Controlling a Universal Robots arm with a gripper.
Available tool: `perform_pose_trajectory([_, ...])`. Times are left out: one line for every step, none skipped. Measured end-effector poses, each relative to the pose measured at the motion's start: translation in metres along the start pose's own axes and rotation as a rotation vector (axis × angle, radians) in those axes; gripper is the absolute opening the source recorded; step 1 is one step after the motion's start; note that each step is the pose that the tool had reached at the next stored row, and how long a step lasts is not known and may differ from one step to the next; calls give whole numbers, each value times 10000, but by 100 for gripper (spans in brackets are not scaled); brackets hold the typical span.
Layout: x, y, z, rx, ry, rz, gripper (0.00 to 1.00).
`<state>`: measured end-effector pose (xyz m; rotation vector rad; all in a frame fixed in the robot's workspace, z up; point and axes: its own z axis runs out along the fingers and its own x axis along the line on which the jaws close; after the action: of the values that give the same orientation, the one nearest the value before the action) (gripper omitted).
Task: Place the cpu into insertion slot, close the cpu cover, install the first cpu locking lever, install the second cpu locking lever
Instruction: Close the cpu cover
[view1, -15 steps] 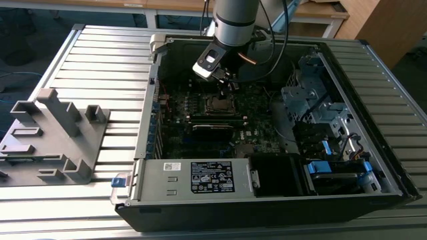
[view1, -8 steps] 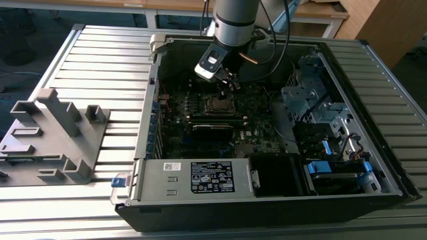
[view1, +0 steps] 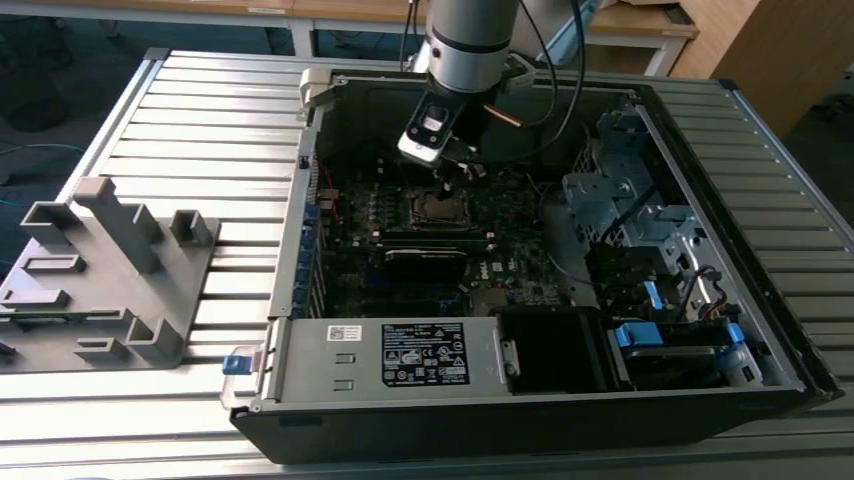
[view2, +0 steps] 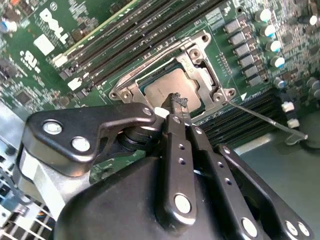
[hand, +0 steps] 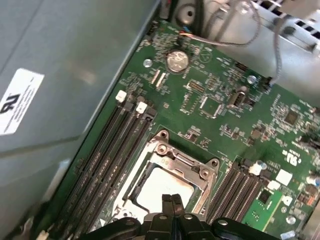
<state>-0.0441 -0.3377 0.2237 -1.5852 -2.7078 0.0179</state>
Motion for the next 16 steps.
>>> perform_pose_trajectory([0, 0, 0, 0, -2, -162, 11])
perform_pose_trajectory([0, 0, 0, 0, -4, -325, 11])
perform_pose_trajectory([0, 0, 1, -1, -6, -482, 11])
perform_pose_trajectory([0, 0, 1, -1, -8, -652, 11])
perform_pose_trajectory([0, 0, 1, -2, -10, -817, 11])
perform_pose_trajectory([0, 0, 2, -3, -12, -984, 11])
perform_pose_trajectory([0, 0, 2, -2, -14, -1166, 11])
perform_pose_trajectory([0, 0, 2, -3, -16, -1331, 11])
perform_pose_trajectory([0, 0, 3, -4, -18, -1552, 11])
perform_pose_trajectory([0, 0, 3, -4, -20, -1716, 11])
perform_pose_trajectory([0, 0, 3, -5, -22, -1890, 11])
perform_pose_trajectory([0, 0, 3, -5, -24, -2045, 11])
perform_pose_trajectory([0, 0, 4, -6, -27, -2290, 11])
perform_pose_trajectory([0, 0, 4, -6, -27, -2291, 11])
perform_pose_trajectory([0, 0, 3, -5, -27, -2291, 11])
perform_pose_trajectory([0, 0, 3, -5, -27, -2293, 11])
